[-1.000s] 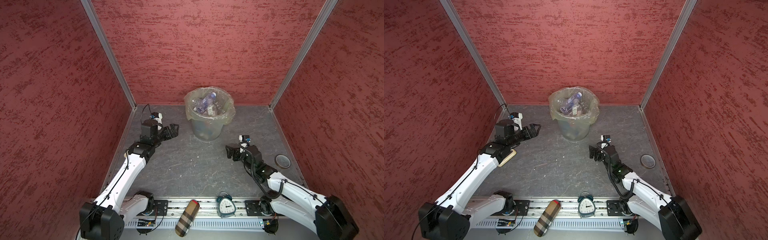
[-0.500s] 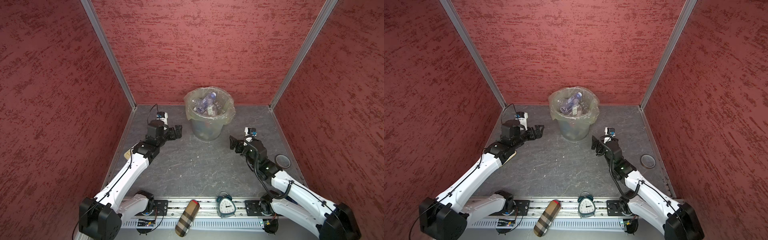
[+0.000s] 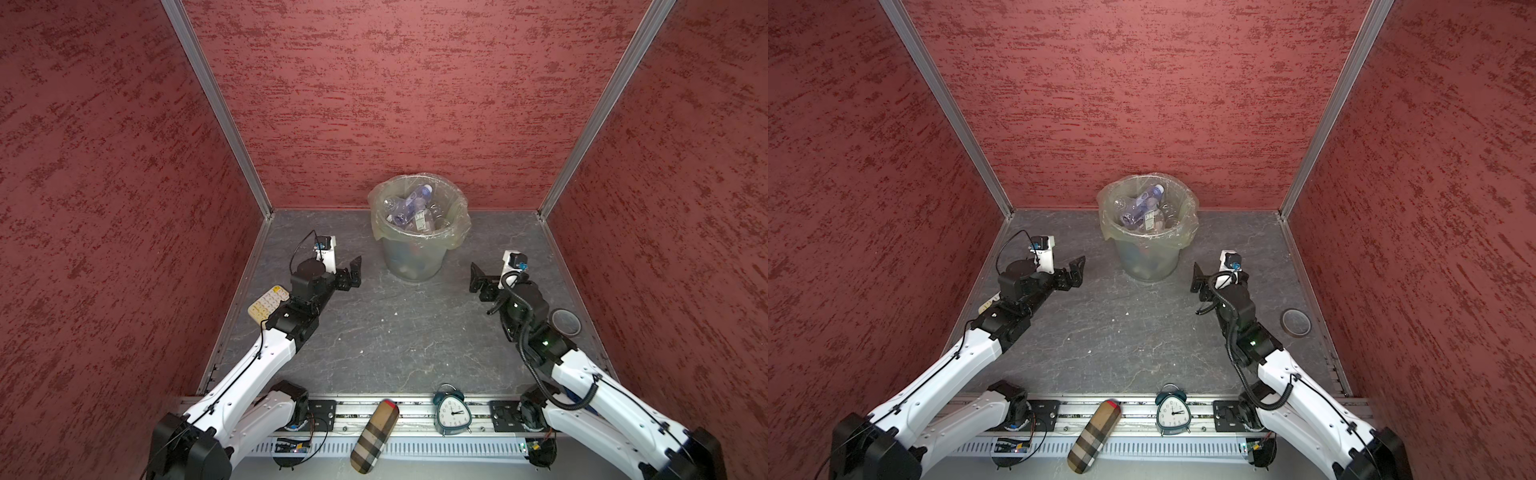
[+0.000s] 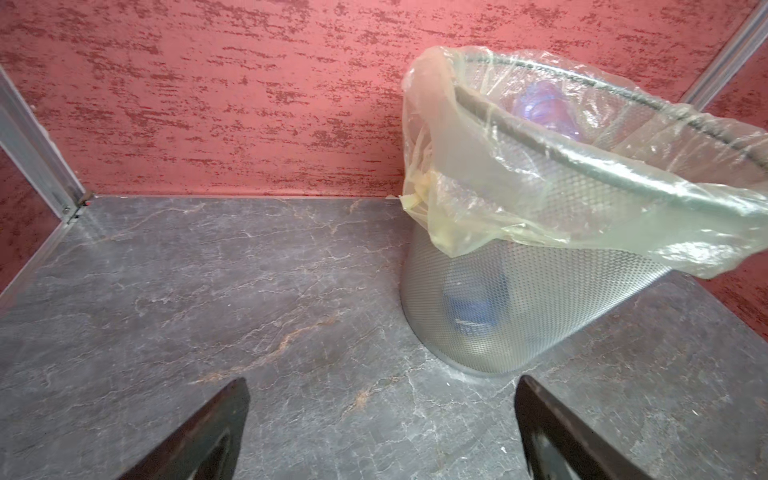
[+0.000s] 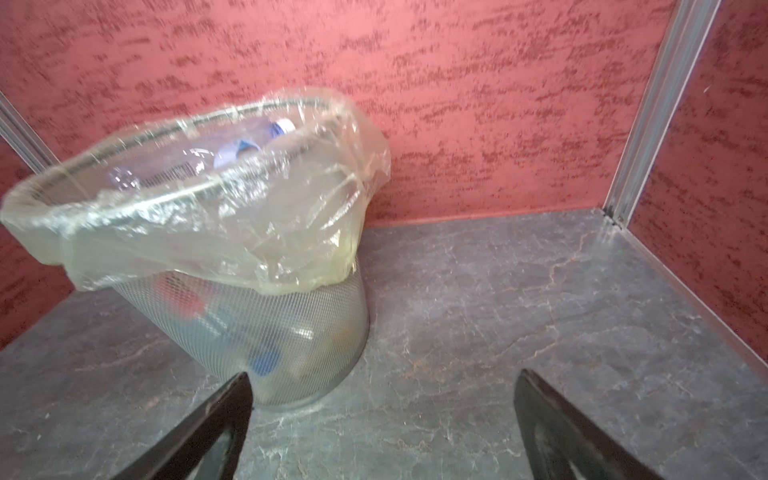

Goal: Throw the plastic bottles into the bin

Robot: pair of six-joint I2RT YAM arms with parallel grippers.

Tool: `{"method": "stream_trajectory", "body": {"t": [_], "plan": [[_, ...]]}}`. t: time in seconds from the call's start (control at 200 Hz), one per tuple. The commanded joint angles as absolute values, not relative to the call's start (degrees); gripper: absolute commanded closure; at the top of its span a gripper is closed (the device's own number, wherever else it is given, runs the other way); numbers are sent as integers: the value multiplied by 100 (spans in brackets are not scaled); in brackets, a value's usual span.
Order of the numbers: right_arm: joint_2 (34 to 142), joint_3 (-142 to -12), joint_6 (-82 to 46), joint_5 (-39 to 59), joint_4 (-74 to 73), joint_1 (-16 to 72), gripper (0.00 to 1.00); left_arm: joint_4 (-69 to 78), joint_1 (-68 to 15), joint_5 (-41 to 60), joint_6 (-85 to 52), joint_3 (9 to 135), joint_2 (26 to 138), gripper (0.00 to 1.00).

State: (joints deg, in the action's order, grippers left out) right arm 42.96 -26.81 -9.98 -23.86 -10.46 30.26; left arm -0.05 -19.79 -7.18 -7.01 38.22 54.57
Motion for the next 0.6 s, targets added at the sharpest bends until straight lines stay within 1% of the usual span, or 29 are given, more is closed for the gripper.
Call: {"method": "stream_trajectory", "body": {"t": [0.0, 0.115, 0.215, 0.341, 0.446, 0.596], "plan": [[3829, -2238, -570, -2421, -1802, 3023, 1, 97, -1708, -837, -734, 3692, 5353, 1], [3606, -2152, -521, -2410, -1664, 3023, 1, 291, -1500, -633, -707, 3373, 5074, 1], [3872, -2308, -514, -2647, -1404, 3023, 1, 727, -1407, -430, -383, 2947, 4769, 0], [4213, -2365, -385, -2968, -1415, 3017, 1, 1077, -1266, -532, -210, 2456, 4556, 1], [4460, -2440, -163, -3053, -1324, 2966, 1, 1187, -1104, -512, -265, 2205, 4436, 1], [4739, -2414, -211, -2978, -1476, 2659, 1, 1773, -914, -353, -133, 1665, 4212, 1]]}}
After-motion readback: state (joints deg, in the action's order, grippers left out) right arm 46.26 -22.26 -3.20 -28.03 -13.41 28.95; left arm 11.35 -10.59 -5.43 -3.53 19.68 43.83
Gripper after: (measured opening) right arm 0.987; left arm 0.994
